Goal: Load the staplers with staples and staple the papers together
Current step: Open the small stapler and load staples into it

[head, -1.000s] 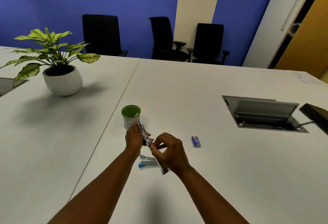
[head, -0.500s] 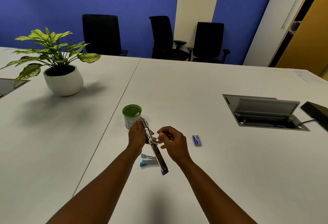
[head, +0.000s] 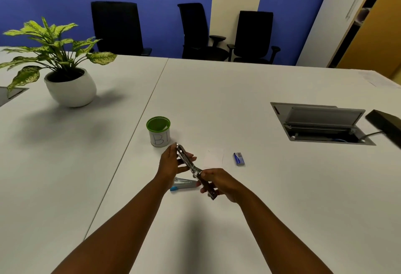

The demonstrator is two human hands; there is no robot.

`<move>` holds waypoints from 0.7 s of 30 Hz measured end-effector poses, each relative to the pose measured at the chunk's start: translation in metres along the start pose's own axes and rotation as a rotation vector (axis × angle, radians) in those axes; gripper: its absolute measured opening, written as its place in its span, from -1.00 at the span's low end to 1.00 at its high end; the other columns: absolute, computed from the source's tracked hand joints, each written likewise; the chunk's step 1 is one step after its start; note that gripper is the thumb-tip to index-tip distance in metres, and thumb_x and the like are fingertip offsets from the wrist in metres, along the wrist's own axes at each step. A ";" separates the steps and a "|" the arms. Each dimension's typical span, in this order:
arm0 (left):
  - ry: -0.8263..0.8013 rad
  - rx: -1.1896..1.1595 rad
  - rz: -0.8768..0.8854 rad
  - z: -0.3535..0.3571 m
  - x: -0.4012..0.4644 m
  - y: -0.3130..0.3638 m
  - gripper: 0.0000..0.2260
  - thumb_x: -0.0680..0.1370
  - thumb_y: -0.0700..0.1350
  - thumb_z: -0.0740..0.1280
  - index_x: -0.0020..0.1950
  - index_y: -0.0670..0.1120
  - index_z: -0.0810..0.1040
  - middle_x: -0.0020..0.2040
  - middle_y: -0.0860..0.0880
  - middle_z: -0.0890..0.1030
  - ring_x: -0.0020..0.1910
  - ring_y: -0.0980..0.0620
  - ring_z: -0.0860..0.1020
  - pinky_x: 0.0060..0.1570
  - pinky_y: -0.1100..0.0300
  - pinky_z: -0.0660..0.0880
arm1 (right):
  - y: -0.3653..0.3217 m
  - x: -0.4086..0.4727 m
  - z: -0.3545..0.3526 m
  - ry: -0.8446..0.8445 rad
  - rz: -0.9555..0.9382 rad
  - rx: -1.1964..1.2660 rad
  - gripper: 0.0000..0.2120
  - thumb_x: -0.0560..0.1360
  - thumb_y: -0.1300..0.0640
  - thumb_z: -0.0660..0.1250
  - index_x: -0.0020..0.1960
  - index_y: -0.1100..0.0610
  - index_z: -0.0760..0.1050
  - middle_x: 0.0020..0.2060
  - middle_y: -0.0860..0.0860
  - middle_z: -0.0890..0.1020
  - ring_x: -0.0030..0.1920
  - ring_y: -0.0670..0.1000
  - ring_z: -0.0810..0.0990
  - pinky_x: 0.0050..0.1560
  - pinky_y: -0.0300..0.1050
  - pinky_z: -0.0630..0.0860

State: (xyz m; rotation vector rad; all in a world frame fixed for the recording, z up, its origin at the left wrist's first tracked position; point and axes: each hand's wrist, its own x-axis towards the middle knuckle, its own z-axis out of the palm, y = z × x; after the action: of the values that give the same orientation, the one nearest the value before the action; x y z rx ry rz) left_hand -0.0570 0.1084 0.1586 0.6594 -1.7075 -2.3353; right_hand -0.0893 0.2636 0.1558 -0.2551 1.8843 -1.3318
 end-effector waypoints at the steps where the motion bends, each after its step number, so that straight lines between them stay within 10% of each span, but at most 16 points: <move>1: -0.021 -0.010 -0.018 -0.001 0.001 -0.003 -0.70 0.65 -0.02 0.00 -0.09 -0.13 0.43 -0.19 -0.13 0.64 -0.17 -0.04 0.66 -0.25 0.13 0.58 | 0.004 0.000 -0.002 0.018 -0.023 -0.018 -0.74 0.58 0.15 0.17 0.14 0.26 0.52 -0.21 -0.02 0.62 -0.31 -0.09 0.56 -0.37 -0.24 0.39; 6: -0.194 0.073 -0.129 -0.020 0.006 -0.014 -0.80 0.61 -0.13 0.17 -0.04 -0.15 0.57 -0.03 -0.12 0.62 0.00 -0.07 0.60 -0.08 0.15 0.61 | 0.031 0.011 -0.019 0.310 -0.141 -0.229 -0.80 0.53 0.22 0.26 0.09 0.21 0.59 -0.19 0.07 0.63 -0.36 -0.11 0.49 -0.40 -0.50 0.38; 11: -0.267 0.513 -0.152 -0.040 0.004 -0.037 -0.89 0.51 -0.28 0.32 -0.05 -0.12 0.62 -0.13 -0.10 0.62 -0.21 0.08 0.59 -0.25 0.32 0.58 | 0.052 0.018 -0.034 0.436 -0.271 -0.731 -0.81 0.54 0.06 0.24 0.00 0.07 0.61 -0.22 0.01 0.57 -0.16 0.02 0.51 -0.14 -0.10 0.37; 17: -0.195 0.871 -0.055 -0.038 0.001 -0.066 -0.72 0.41 -0.32 0.37 -0.31 0.07 0.60 -0.42 0.19 0.58 -0.37 0.14 0.49 -0.33 0.39 0.43 | 0.068 0.027 -0.030 0.650 -0.802 -1.273 -0.77 0.28 0.23 0.51 -0.11 0.02 0.61 -0.32 -0.05 0.63 -0.35 0.02 0.58 -0.39 -0.16 0.41; 21: -0.261 1.117 0.086 -0.042 0.003 -0.077 -0.86 0.43 -0.27 0.38 -0.05 -0.14 0.66 -0.10 -0.04 0.67 -0.13 0.14 0.50 -0.26 0.53 0.30 | 0.074 0.024 -0.029 0.718 -1.071 -1.388 -0.80 0.44 0.29 0.27 -0.05 0.10 0.61 -0.26 -0.02 0.64 -0.31 0.02 0.57 -0.20 -0.18 0.29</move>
State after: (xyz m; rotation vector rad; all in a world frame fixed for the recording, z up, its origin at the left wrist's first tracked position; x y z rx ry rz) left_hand -0.0320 0.0960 0.0756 0.3708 -3.0361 -1.2574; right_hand -0.1052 0.3019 0.0840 -1.8668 3.2334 -0.3087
